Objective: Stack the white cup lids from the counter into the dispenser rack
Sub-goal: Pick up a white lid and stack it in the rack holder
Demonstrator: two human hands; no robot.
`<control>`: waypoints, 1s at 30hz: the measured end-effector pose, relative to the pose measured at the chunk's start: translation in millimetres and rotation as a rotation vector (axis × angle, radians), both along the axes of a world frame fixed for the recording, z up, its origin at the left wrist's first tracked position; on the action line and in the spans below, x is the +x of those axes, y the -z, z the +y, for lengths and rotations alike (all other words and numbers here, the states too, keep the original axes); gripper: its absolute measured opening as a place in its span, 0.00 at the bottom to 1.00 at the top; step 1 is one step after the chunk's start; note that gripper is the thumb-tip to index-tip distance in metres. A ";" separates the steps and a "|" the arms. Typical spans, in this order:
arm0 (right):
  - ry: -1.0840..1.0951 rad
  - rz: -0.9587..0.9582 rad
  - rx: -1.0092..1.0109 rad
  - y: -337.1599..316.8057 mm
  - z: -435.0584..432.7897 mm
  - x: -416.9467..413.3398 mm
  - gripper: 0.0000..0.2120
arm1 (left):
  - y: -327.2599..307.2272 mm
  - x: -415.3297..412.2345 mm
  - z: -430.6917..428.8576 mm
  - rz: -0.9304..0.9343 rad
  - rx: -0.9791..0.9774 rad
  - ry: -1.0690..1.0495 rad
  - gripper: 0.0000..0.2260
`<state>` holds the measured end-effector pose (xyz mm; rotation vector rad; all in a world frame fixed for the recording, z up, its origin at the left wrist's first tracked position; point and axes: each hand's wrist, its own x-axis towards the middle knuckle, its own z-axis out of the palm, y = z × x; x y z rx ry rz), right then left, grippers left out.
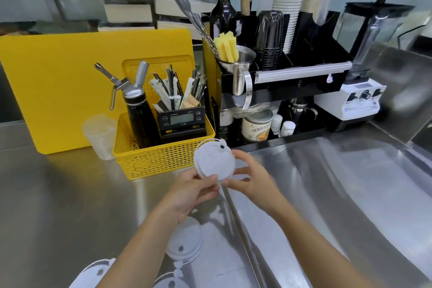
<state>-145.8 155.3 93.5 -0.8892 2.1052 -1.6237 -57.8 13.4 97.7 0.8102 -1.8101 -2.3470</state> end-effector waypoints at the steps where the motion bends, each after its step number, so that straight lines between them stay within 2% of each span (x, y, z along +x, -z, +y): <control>1: 0.010 0.049 0.022 -1.5 2.3 -2.0 0.32 | -3.8 -3.9 5.4 0.005 -0.015 0.017 0.11; 4: 0.040 0.244 0.081 -12.2 10.6 -12.5 0.39 | -17.8 -18.3 20.8 0.034 -0.064 0.072 0.10; 10: 0.162 0.455 0.002 -42.5 29.8 -56.8 0.37 | -61.5 -56.4 60.0 0.120 -0.212 0.074 0.08; 13: 0.133 0.647 0.054 -58.0 53.1 -94.9 0.39 | -77.0 -78.6 80.6 0.145 -0.377 0.023 0.16; 15: 0.125 0.733 0.056 -68.6 73.1 -124.1 0.40 | -84.4 -95.0 95.1 0.220 -0.443 -0.119 0.25; 17: 0.109 0.728 0.051 -79.0 95.5 -152.9 0.40 | -92.1 -112.9 111.4 0.281 -0.561 -0.225 0.31; 19: 0.105 0.725 0.047 -89.3 119.0 -181.2 0.40 | -100.9 -133.9 131.1 0.304 -0.706 -0.237 0.31; 22: 0.059 0.698 0.029 -105.1 149.0 -218.0 0.38 | -109.9 -170.6 159.1 0.352 -0.858 -0.189 0.26; 26: 0.029 0.683 0.025 -124.8 172.2 -256.9 0.34 | -122.6 -213.6 183.9 0.418 -0.941 -0.121 0.21; 28: 0.009 0.669 0.014 -138.2 180.5 -273.5 0.32 | -130.1 -232.3 190.8 0.417 -1.009 -0.116 0.24; 30: -0.004 0.646 0.049 -150.9 186.1 -293.1 0.33 | -140.4 -251.8 192.9 0.404 -1.048 -0.100 0.33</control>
